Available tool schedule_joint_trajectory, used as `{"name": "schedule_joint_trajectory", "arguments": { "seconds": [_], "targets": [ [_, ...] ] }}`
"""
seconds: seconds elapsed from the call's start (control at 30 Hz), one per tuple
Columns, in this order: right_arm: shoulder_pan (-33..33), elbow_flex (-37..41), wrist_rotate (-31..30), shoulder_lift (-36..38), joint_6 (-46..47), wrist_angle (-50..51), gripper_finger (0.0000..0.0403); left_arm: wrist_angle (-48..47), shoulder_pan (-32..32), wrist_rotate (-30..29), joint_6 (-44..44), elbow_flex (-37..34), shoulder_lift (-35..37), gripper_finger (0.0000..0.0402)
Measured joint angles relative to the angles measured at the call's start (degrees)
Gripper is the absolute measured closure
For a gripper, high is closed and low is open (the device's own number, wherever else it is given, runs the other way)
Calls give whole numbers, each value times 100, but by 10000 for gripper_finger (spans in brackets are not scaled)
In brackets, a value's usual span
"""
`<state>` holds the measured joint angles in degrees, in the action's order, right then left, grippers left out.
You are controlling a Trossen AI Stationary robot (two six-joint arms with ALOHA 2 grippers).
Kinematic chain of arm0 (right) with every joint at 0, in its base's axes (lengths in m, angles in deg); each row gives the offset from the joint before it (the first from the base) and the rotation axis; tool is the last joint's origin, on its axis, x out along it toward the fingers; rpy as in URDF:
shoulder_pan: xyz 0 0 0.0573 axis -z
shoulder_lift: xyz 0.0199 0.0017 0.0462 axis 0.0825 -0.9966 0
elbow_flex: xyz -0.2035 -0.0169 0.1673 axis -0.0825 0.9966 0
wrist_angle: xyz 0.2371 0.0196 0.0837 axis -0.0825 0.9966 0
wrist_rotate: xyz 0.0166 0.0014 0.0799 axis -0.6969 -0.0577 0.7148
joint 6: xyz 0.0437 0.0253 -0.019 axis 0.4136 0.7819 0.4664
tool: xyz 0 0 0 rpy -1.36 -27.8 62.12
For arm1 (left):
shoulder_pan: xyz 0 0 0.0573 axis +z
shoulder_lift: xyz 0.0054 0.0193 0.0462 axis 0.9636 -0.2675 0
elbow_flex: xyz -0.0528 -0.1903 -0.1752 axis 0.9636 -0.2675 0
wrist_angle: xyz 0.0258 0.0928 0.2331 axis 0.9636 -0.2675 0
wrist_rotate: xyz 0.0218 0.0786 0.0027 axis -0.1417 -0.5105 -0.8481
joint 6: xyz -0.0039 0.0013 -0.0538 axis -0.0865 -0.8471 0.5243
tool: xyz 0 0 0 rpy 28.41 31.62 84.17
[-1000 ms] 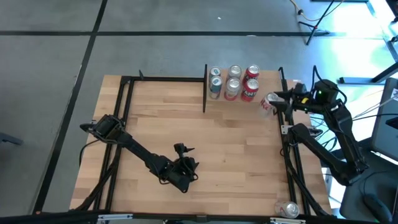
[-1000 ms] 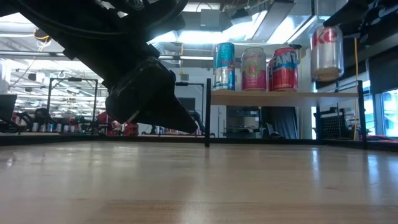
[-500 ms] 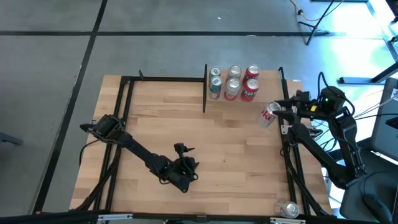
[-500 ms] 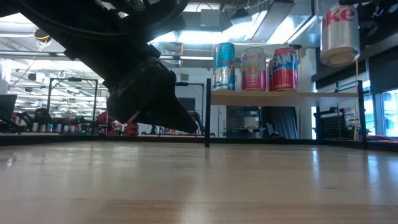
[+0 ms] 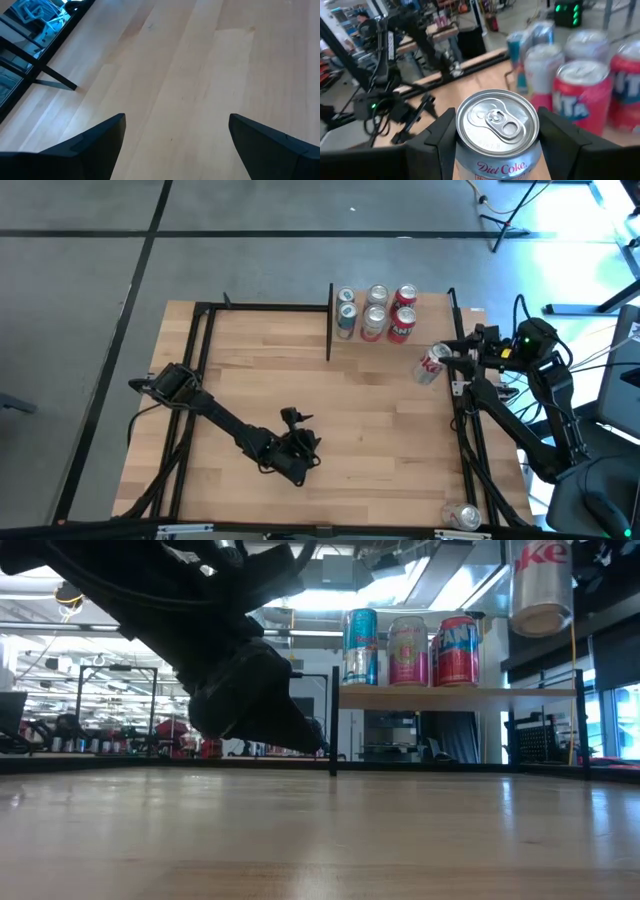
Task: Place canned beverage on shelf
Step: Put the top red silver soda can on the shelf
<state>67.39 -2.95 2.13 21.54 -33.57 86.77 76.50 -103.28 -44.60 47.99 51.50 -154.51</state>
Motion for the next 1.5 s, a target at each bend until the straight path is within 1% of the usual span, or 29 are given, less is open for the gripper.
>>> {"name": "schedule_joint_trajectory", "arguments": {
  "seconds": [0.17, 0.37, 0.53, 0.6, 0.67, 0.77, 0.87, 1.03, 1.13, 1.37, 1.43, 1.5],
  "targets": [
    [0, -2, -121, -165, 151, -579, 197, 4, 48, -2, 2, -2, 0, 52],
    [-4, -4, -444, -751, -11, -985, 200, 185, 67, -1, -199, 0, 0, 52],
    [-16, -4, -424, -1077, -167, -1159, 198, 229, 65, 0, -284, 0, 0, 52],
    [-146, -4, -452, -1084, -193, -1379, 200, 229, 65, 0, -284, 0, 0, 52],
    [-410, -4, -477, -1082, -170, -1632, 200, 229, 65, 0, -286, 0, 0, 52],
    [-974, -4, -703, -1099, -148, -1774, 200, 232, 65, 0, -289, 0, 0, 52],
    [-1719, 48, -1121, -1188, -8, -1822, 199, 235, 65, 0, -289, 0, 0, 52],
    [-3121, 452, -2148, -1289, 289, -2149, 200, 236, 63, 0, -286, 0, 0, 52],
    [-4021, 640, -2867, -1449, 444, -2363, 198, 238, 50, 0, -287, 0, 0, 52],
    [-6096, 822, -4539, -2332, 519, -2948, 200, 238, 17, 0, -284, 0, 0, 53],
    [-6586, 822, -4974, -2637, 523, -3168, 199, 238, -12, 0, -282, 0, 0, 52],
    [-6984, 822, -5277, -2920, 506, -3394, 196, 243, -42, 2, -282, 0, 0, 53]
  ]
}}
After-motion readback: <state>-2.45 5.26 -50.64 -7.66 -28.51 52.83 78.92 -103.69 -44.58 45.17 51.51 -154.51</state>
